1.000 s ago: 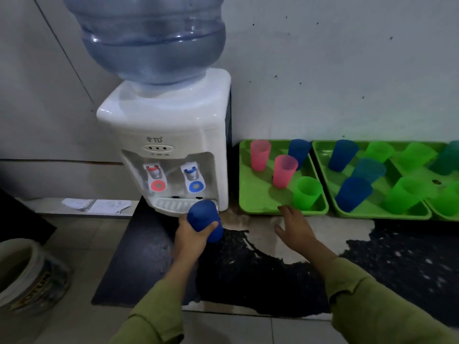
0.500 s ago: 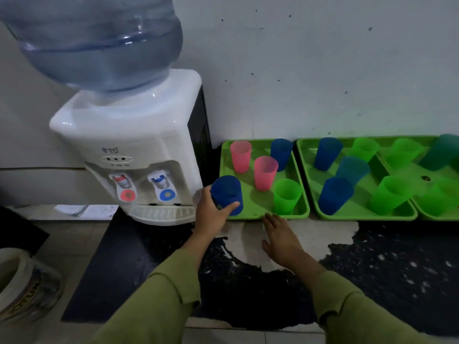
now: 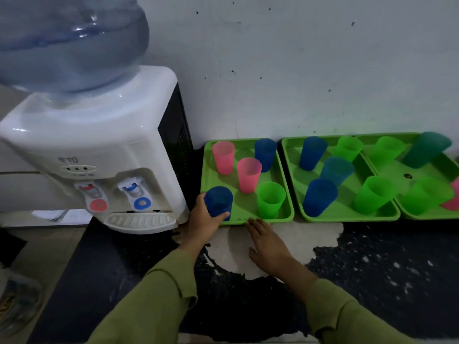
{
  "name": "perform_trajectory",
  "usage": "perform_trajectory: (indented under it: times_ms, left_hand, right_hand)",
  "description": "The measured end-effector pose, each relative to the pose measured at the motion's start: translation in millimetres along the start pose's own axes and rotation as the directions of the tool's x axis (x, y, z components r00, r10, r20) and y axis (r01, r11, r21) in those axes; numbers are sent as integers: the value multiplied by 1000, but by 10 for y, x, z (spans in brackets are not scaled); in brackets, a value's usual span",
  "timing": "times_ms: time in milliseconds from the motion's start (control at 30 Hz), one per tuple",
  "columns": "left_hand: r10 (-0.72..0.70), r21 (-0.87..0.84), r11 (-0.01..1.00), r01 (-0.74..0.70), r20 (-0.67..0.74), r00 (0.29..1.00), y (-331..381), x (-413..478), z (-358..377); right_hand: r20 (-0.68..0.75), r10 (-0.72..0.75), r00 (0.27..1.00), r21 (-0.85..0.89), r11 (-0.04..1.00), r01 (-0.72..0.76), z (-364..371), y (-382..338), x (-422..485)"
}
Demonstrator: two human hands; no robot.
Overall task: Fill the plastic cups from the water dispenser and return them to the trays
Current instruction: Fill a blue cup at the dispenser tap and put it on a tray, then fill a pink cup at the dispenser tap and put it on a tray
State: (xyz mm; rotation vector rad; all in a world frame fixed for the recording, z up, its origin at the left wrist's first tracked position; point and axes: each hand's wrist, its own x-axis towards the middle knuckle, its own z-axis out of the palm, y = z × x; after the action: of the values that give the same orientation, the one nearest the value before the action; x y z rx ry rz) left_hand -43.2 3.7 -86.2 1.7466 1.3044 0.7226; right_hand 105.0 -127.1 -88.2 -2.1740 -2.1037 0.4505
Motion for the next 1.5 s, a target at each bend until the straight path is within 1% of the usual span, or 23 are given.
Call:
perform_trajectory:
  times_ms: [100, 200, 300, 400, 533, 633, 700, 767, 867, 967, 1033, 1100, 1167, 1333, 1500]
  left_hand:
    - [13, 13, 1000, -13, -1, 1000, 8, 3, 15]
    - [22, 20, 1000, -22, 5, 1000, 6, 15, 18]
    - [29, 22, 999, -30, 8, 1000, 2, 31, 10]
    - [20, 49, 999, -21, 19, 1000, -21, 45, -1]
    - [21, 134, 991, -20, -3, 1000, -54, 6, -10]
    - [72, 232, 970, -66, -16, 997, -77, -75, 8]
    - [93, 331, 940, -79, -25, 995, -106, -117, 22]
    - [80, 395, 916, -67, -17, 997, -117, -157, 21]
    - [50, 417, 908, -42, -7, 999, -166, -200, 21]
    - [93, 493, 865, -92, 23, 995, -243, -239, 25]
    - [122, 478, 868, -136, 61, 991, -278, -280, 25]
    - [123, 465, 873, -148, 83, 989, -318, -296, 25]
    - [121, 465, 873, -149, 89, 989, -360, -296, 30]
    - [106, 478, 867, -144, 106, 989, -407, -278, 24]
    - [117, 474, 863, -173, 146, 982, -414, -265, -37]
  right_hand:
    - [-2, -5, 1000, 19, 1000, 5, -53, 4, 8]
    - [-40, 12, 999, 101, 995, -8, -171, -16, 30]
    - [-127, 28, 992, 174, 985, -6, -342, -48, 76]
    - [-253, 55, 966, 223, 975, 2, -572, -75, 151]
    - [-397, 102, 912, 256, 967, 3, -870, -26, 363]
    - [-435, 145, 888, 246, 969, -37, -1001, 81, 598]
    - [-433, 176, 884, 211, 973, -90, -1030, 166, 776]
    - [-408, 213, 888, 182, 972, -150, -1045, 239, 946]
    - [-316, 270, 910, 183, 958, -221, -1035, 325, 1209]
    - [-222, 288, 932, 194, 949, -247, -1002, 378, 1407]
    - [-207, 298, 932, 212, 943, -255, -989, 406, 1460]
    - [-195, 319, 928, 247, 931, -268, -980, 430, 1509]
    - [-192, 328, 925, 272, 923, -271, -972, 450, 1530]
    - [-213, 321, 923, 271, 927, -260, -1003, 432, 1539]
    - [-279, 335, 900, 297, 921, -251, -1169, 335, 1510]
